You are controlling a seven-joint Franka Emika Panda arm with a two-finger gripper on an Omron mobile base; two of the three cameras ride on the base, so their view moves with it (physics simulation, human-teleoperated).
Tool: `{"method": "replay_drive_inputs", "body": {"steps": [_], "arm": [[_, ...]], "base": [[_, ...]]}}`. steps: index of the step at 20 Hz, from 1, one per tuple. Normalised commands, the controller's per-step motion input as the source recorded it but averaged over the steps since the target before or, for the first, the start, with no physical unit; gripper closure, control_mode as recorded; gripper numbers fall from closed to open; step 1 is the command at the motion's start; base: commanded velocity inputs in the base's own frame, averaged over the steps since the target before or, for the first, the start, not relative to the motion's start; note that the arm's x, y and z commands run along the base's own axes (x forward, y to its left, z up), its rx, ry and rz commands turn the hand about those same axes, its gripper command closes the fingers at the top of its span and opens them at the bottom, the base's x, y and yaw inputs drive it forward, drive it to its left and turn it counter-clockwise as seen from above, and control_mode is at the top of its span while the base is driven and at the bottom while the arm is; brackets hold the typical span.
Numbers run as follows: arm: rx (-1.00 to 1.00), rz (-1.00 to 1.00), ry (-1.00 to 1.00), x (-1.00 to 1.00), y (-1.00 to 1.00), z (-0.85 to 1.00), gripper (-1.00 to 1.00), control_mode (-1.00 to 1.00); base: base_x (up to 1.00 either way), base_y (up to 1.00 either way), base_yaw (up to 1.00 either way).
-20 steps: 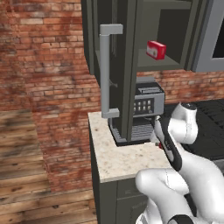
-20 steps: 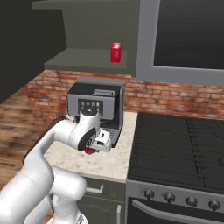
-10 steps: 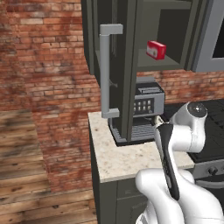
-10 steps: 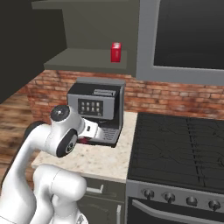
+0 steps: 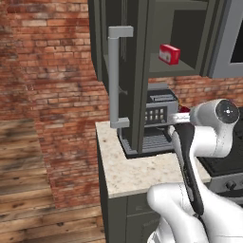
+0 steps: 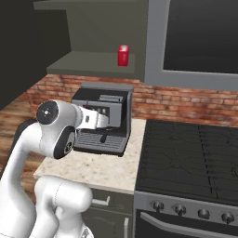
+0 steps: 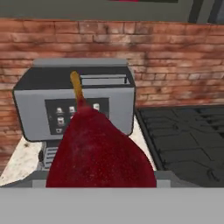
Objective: Pick the pear, boxed food from the counter and place them in the cabinet. Then close the cabinet.
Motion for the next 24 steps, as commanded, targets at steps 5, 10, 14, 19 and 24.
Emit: {"method": "replay_drive_inputs", "body": {"steps": [5, 10, 14, 19, 24], "arm": [[0.00, 0.00, -0.33, 0.35, 0.17, 0.83, 1.00, -1.00], [0.00, 0.00, -0.26, 0.38, 0.17, 1.00, 1.00, -1.00], [0.00, 0.00, -0.13, 0.49, 0.03, 1.00, 1.00, -1.00], [0.02, 0.00, 0.02, 0.69, 0.00, 0.72, 1.00, -1.00], [0.02, 0.00, 0.13, 0.93, 0.09, 0.15, 1.00, -1.00]], "base": [[0.00, 0.00, 0.00], [0.00, 0.00, 0.00], [0.00, 0.00, 0.00], [0.00, 0.00, 0.00], [0.00, 0.00, 0.00]]}}
